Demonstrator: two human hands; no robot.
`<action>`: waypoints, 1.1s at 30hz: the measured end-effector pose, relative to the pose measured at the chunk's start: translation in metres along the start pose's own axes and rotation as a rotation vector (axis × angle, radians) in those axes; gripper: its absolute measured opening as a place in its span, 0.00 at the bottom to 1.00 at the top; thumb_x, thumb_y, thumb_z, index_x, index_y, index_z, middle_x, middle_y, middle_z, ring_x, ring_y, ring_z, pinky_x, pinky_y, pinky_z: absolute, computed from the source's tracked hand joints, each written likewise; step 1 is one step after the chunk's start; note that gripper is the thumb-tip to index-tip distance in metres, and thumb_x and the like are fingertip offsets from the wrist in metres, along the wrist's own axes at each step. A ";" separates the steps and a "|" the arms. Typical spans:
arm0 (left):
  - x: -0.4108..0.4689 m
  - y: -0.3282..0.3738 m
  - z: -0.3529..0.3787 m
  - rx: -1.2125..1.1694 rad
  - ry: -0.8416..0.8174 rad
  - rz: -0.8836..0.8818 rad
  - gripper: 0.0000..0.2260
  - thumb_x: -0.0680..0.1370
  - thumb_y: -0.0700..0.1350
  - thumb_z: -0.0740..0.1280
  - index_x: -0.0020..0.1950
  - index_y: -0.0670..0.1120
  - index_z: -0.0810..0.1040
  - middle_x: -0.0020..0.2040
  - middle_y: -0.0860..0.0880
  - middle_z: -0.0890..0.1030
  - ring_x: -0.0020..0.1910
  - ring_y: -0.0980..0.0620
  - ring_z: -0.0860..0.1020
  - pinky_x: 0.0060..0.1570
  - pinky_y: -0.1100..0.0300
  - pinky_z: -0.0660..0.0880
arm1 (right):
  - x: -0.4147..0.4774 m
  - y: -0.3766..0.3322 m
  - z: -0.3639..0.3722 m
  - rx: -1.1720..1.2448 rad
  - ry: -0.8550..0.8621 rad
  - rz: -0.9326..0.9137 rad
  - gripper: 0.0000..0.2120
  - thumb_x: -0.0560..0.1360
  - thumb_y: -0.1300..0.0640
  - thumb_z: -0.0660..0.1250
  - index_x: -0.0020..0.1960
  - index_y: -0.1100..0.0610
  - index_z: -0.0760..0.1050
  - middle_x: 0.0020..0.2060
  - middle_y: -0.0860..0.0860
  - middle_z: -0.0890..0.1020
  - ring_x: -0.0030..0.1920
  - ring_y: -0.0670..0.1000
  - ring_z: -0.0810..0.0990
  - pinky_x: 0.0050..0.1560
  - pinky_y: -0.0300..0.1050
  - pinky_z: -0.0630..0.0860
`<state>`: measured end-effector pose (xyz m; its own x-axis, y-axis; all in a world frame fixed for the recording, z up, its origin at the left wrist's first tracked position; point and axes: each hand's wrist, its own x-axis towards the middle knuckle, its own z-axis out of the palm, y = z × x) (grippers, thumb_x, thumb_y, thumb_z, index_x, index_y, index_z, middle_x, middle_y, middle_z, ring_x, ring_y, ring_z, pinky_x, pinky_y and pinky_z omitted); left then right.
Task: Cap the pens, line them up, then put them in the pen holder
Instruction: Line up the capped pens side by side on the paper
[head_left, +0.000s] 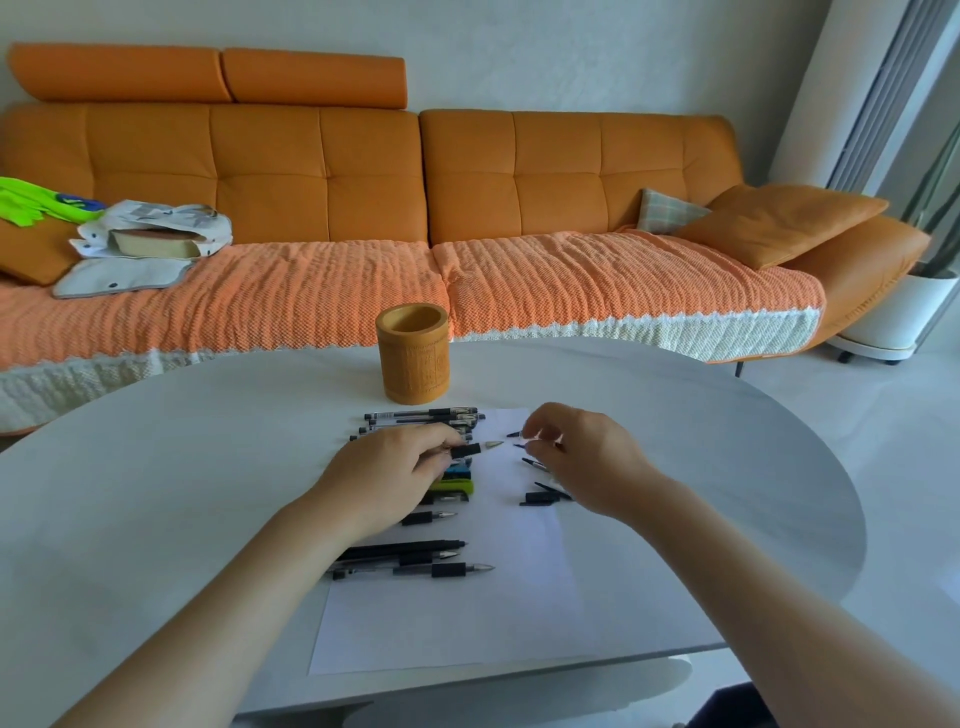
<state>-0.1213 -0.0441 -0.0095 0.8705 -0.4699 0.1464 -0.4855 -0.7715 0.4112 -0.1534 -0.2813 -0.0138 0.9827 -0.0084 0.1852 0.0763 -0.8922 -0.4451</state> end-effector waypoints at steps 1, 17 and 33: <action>0.000 -0.001 -0.001 -0.002 0.007 0.001 0.12 0.81 0.53 0.61 0.63 0.63 0.74 0.58 0.60 0.80 0.55 0.55 0.77 0.50 0.57 0.73 | 0.000 -0.003 0.002 0.070 0.005 -0.025 0.06 0.78 0.51 0.65 0.54 0.45 0.77 0.45 0.41 0.80 0.43 0.45 0.77 0.43 0.43 0.74; -0.012 -0.013 -0.012 -0.081 -0.059 0.035 0.10 0.81 0.50 0.63 0.59 0.61 0.78 0.44 0.62 0.77 0.43 0.61 0.76 0.41 0.62 0.70 | -0.003 -0.034 0.015 0.387 -0.081 -0.065 0.06 0.74 0.55 0.73 0.49 0.46 0.83 0.32 0.40 0.80 0.28 0.41 0.76 0.30 0.35 0.74; -0.023 -0.022 -0.013 -0.145 0.035 0.118 0.09 0.79 0.47 0.66 0.40 0.52 0.81 0.39 0.54 0.79 0.43 0.56 0.77 0.46 0.49 0.75 | -0.013 -0.051 0.039 0.501 0.019 -0.080 0.06 0.74 0.58 0.73 0.49 0.52 0.85 0.26 0.32 0.78 0.26 0.40 0.74 0.29 0.29 0.66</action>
<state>-0.1292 -0.0109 -0.0105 0.8117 -0.5364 0.2312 -0.5700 -0.6407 0.5145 -0.1632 -0.2180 -0.0271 0.9675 0.0390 0.2497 0.2275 -0.5646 -0.7934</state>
